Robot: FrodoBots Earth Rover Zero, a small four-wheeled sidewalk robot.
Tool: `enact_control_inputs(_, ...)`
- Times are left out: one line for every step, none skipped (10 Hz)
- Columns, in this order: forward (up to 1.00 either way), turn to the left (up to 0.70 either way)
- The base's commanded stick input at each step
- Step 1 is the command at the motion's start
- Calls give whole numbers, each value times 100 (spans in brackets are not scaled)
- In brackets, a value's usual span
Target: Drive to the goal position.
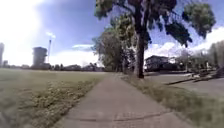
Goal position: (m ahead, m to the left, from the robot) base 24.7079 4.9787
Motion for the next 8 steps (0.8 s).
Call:
enact_control_inputs(100, 0)
enact_control_inputs(100, 0)
enact_control_inputs(100, 0)
enact_control_inputs(100, 0)
enact_control_inputs(100, 0)
enact_control_inputs(100, 0)
enact_control_inputs(100, 0)
enact_control_inputs(100, 0)
